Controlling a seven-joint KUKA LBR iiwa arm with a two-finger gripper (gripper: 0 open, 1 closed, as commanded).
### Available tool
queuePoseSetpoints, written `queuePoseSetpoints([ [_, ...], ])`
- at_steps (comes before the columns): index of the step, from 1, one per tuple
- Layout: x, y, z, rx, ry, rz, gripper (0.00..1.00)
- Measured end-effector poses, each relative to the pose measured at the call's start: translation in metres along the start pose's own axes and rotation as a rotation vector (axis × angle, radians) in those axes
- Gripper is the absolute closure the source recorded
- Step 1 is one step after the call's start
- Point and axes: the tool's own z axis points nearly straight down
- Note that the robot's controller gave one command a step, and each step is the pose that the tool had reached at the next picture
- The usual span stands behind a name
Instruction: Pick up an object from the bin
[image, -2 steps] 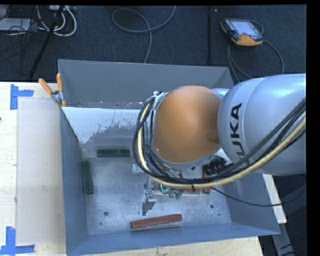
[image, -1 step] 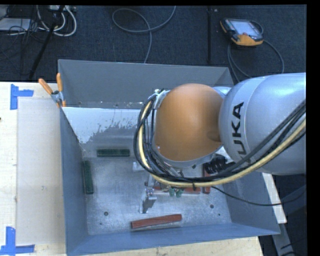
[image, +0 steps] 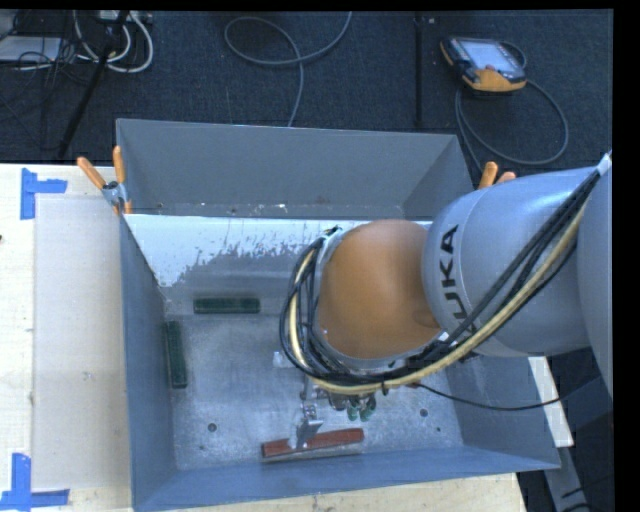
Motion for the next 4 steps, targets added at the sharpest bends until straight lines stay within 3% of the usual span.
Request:
queuePoseSetpoints([
  [1, 0.007, -0.057, 0.001, 0.004, 0.002, 0.087, 0.00],
  [2, 0.003, -0.081, 0.027, 0.001, 0.005, 0.033, 0.00],
  [3, -0.003, -0.071, 0.085, 0.001, -0.011, 0.145, 0.00],
  [4, -0.011, -0.072, 0.078, -0.002, -0.039, 0.146, 1.00],
])
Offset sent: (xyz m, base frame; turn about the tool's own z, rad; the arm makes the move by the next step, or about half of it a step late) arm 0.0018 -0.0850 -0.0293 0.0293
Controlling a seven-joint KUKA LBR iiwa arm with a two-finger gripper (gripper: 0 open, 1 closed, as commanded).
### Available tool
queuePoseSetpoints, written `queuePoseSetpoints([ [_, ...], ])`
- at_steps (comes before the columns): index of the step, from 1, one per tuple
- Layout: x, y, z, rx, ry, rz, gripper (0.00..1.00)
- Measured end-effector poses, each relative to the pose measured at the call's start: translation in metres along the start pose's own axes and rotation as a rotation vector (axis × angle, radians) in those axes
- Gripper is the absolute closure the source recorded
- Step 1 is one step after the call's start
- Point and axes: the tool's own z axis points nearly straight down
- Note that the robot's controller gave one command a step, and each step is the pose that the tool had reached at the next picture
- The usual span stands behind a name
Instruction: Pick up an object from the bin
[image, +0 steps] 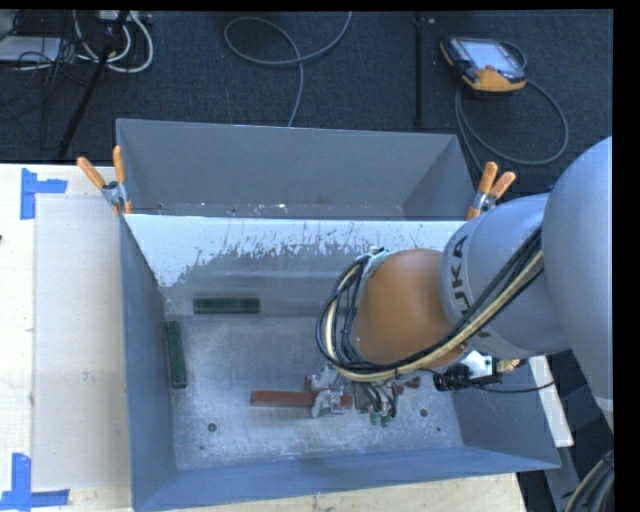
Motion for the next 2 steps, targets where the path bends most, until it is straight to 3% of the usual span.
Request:
queuePoseSetpoints([
  [2, -0.0001, 0.0000, -0.0011, 0.001, 0.005, 0.000, 1.00],
])
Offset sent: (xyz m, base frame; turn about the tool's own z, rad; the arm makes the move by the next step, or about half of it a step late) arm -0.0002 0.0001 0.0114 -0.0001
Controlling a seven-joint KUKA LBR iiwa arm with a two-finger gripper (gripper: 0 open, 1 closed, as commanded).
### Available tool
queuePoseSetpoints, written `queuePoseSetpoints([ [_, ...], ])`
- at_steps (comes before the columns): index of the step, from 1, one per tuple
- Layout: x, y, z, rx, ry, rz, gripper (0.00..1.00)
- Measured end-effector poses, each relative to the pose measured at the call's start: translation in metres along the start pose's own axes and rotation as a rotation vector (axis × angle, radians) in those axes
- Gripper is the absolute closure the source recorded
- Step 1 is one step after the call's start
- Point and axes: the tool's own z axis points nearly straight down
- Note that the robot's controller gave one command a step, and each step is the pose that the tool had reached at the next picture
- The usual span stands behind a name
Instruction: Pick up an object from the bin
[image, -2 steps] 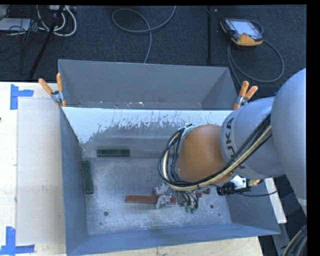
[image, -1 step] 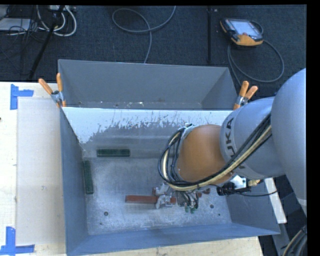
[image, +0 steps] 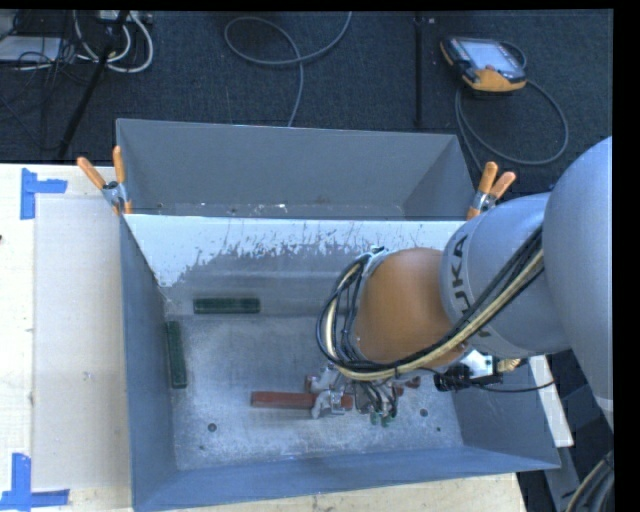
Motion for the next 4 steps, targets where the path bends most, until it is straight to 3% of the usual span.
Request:
queuePoseSetpoints([
  [2, 0.007, -0.001, -0.023, 0.008, 0.044, 0.000, 1.00],
  [4, 0.003, 0.000, -0.064, 0.006, 0.038, 0.001, 1.00],
])
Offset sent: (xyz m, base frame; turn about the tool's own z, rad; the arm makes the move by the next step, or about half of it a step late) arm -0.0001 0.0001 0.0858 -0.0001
